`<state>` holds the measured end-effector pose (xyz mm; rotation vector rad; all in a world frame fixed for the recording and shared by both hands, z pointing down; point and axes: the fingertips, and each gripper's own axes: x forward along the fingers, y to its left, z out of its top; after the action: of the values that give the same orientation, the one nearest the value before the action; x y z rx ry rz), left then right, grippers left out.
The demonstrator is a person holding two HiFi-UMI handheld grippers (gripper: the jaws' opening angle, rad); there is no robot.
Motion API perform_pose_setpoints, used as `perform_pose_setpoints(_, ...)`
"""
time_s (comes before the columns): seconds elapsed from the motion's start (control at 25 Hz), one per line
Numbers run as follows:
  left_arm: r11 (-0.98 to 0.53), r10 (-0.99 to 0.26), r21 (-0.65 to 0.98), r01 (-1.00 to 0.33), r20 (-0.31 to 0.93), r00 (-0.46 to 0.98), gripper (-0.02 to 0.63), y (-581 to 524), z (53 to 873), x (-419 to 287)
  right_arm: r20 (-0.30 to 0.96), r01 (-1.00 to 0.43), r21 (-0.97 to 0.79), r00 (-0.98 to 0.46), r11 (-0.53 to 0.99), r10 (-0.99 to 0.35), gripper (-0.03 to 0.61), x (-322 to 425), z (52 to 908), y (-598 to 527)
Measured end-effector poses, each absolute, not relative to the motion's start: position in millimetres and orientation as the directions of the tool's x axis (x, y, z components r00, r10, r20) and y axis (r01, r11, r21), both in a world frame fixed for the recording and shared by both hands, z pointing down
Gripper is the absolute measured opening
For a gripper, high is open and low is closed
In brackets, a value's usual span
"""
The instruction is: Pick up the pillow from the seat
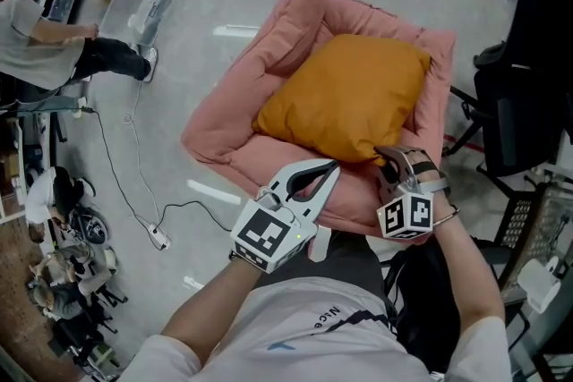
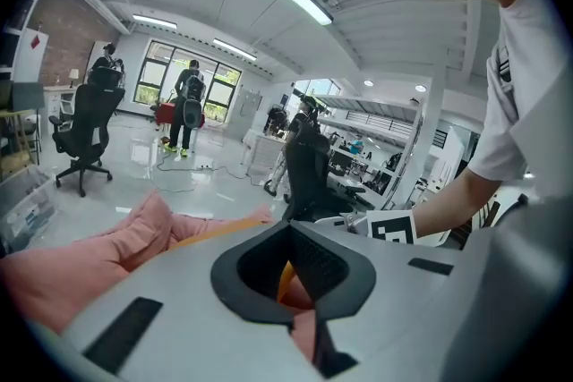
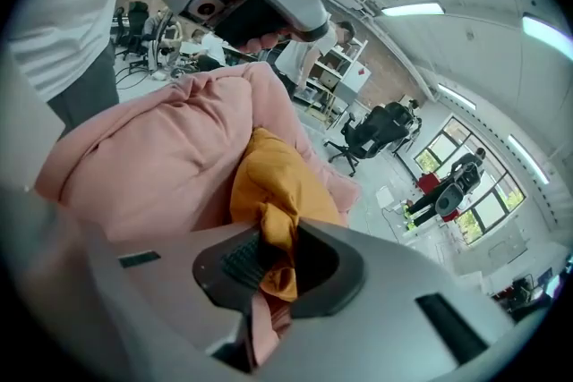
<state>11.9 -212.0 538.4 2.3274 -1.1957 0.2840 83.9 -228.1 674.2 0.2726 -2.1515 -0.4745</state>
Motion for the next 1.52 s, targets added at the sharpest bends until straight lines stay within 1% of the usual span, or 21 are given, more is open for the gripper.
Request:
perform_pose_setpoints(0.24,-0.494,-0.724,0.311,-0.812,0.369,0.582,0.011,-213,515,6,0.690,-0.103,0.448,-0.592,0.888,-0.417,0.040,75,632,-251)
perform_pose_setpoints(0.44,-0.494,-0.755,0.293,-0.819,0.322,0.571,0.011,-219,488,-2,0.644,-0.188,0.449,-0.610,0.874,-0.462,0.038,67,586,-277)
perform_pose_setpoints(0.6,-0.496,-0.781,0.289,-0.819,0.262,0.566,0.011,-224,462,-8,0.593,-0.249,0.460,-0.628,0.852,-0.504,0.037,56,539,-296)
perform_pose_setpoints(0.88,-0.527,-0.807,0.247,-0.813,0.154,0.570,0.011,-236,400,-13,0.557,-0.287,0.471,-0.636,0.834,-0.534,0.037,44,473,-303)
perform_pose_setpoints(1.04,-0.522,-0.816,0.253,-0.815,0.129,0.563,0.011,-239,370,-22,0.542,-0.312,0.471,-0.635,0.825,-0.550,0.037,41,439,-300)
perform_pose_setpoints(1.2,-0.531,-0.817,0.243,-0.812,0.109,0.566,0.011,-242,341,-25,0.491,-0.366,0.480,-0.642,0.798,-0.589,0.035,42,389,-302)
perform_pose_setpoints(1.52,-0.577,-0.806,0.192,-0.794,0.023,0.592,0.011,-250,274,-25,0.419,-0.410,0.528,-0.636,0.744,-0.648,0.035,40,312,-308)
